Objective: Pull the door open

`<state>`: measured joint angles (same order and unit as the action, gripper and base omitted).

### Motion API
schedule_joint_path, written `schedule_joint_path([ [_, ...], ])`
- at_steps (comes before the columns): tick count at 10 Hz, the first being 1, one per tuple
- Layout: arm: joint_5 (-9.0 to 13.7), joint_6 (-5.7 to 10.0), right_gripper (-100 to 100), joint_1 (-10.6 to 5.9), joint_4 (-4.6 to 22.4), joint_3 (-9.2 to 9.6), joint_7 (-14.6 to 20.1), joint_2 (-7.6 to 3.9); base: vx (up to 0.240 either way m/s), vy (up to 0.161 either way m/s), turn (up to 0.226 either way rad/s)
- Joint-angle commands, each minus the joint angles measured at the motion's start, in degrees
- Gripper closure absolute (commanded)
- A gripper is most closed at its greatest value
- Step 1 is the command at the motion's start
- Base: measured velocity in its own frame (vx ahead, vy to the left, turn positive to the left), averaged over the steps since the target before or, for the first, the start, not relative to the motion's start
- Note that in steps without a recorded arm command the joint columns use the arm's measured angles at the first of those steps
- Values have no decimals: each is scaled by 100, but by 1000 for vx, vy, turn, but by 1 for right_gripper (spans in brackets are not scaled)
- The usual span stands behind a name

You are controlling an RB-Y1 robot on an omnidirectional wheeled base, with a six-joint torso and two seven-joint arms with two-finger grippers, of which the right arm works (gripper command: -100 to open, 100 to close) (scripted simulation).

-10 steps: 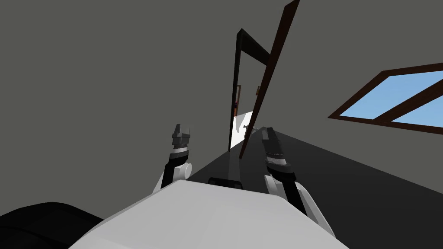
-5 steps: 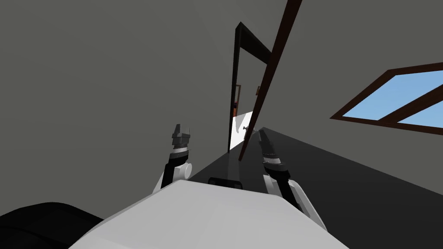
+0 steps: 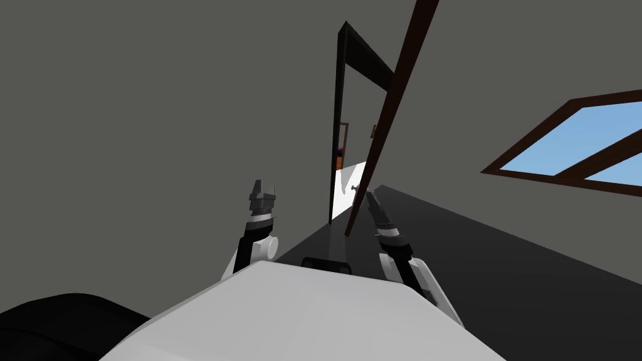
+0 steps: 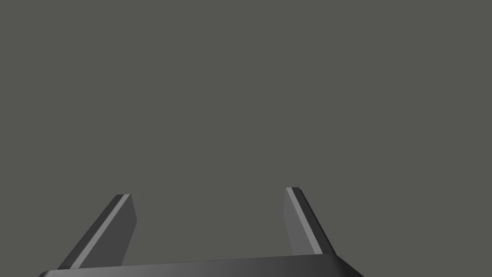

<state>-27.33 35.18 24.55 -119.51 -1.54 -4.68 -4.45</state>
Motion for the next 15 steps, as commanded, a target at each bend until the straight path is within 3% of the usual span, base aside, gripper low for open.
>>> schedule_joint_path([
  [1, -229, 102, -100, -57, 201, -13, -98, 3, 99, -39, -3],
  [15, -2256, 699, -100, -550, 1641, -82, -827, 35, 99, -54, -3],
])
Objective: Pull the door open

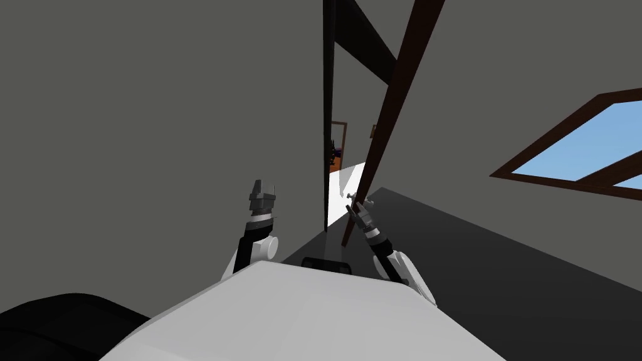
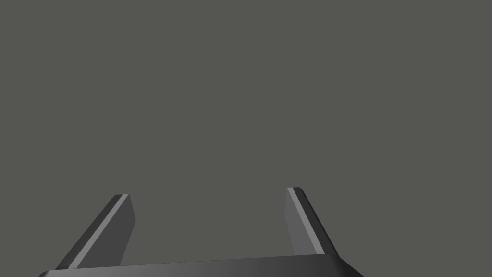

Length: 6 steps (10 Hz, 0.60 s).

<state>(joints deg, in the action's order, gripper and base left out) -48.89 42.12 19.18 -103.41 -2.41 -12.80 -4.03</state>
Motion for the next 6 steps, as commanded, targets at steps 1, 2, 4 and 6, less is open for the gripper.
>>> schedule_joint_path([
  [1, -238, 47, -100, -47, 129, 0, -64, 2, 108, -44, -1],
  [2, -372, 86, -100, -80, 224, -5, -112, 12, 96, -44, -3],
  [4, -639, 165, -100, -145, 414, -14, -208, 33, 97, -46, -3],
  [6, -891, 240, -100, -206, 593, -23, -299, 56, 94, -47, -3],
])
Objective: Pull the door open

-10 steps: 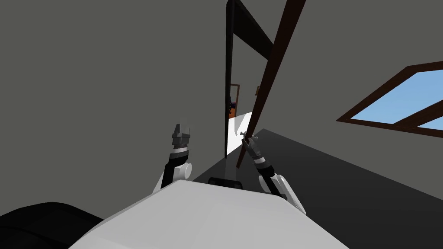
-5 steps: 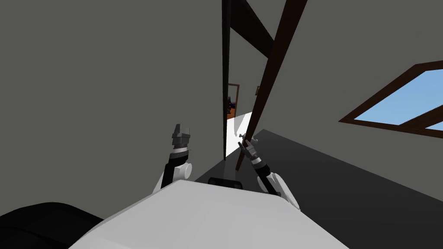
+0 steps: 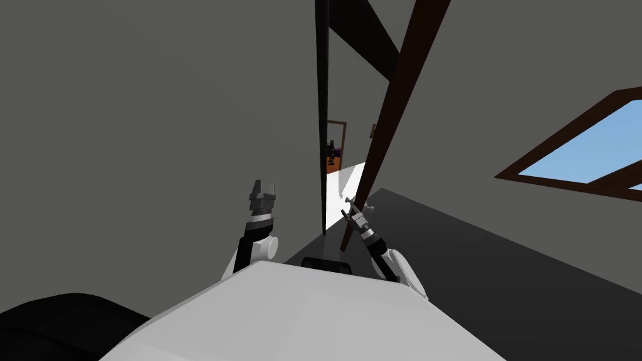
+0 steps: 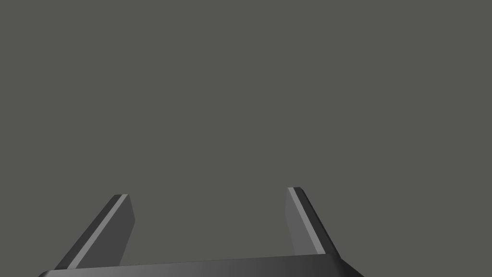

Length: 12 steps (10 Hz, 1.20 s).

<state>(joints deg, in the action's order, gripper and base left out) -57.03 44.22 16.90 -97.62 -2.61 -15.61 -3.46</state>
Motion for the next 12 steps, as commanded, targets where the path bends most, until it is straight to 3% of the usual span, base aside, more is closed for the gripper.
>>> schedule_joint_path([
  [1, -198, 65, -100, -7, 100, -7, -61, 12, 95, -49, -2],
  [9, -1033, 311, -100, -210, 693, -36, -361, 123, 97, -37, -2],
  [12, -1447, 434, -100, -311, 988, -50, -510, 200, 127, -31, -2],
])
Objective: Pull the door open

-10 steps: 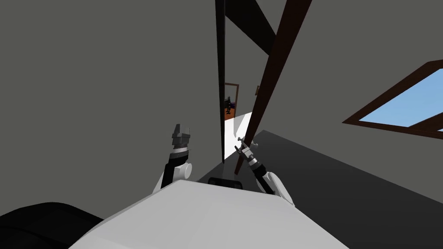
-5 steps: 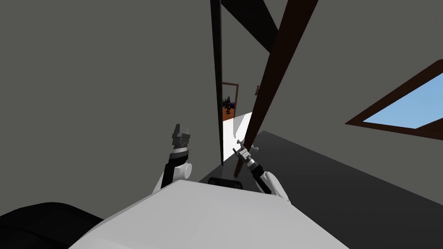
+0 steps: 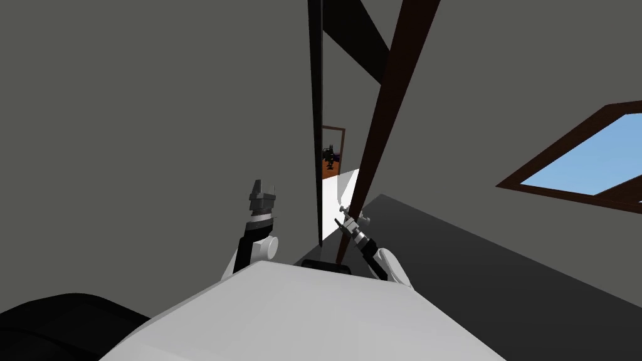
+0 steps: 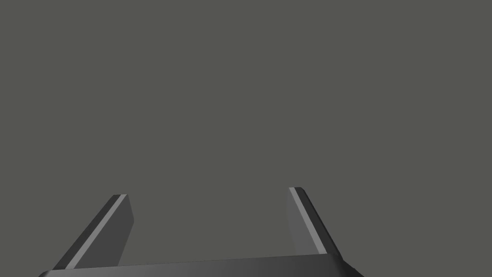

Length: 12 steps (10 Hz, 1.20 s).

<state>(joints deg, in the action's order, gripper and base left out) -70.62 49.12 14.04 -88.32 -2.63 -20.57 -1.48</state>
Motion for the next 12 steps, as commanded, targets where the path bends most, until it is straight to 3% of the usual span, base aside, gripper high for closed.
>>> schedule_joint_path([
  [1, -176, -31, -100, -47, 121, -50, -45, 21, 121, -42, 8],
  [2, -262, -5, -100, -68, 182, -53, -76, 41, 84, -6, 9],
  [3, -212, 92, -100, -24, 113, 55, -48, 69, -25, 31, 11],
  [4, -132, 128, -100, -209, 318, -5, -176, 18, -106, 12, 92],
  [6, -70, 127, -100, -338, 483, -70, -262, -24, -108, -20, 88],
  [7, 4, 126, -100, -493, 681, -148, -365, -68, -95, -45, 85],
  [11, 179, 122, -100, -857, 1146, -332, -608, -151, -78, -53, 71],
  [12, 179, 122, -100, -857, 1146, -332, -608, -151, -45, -52, 19],
])
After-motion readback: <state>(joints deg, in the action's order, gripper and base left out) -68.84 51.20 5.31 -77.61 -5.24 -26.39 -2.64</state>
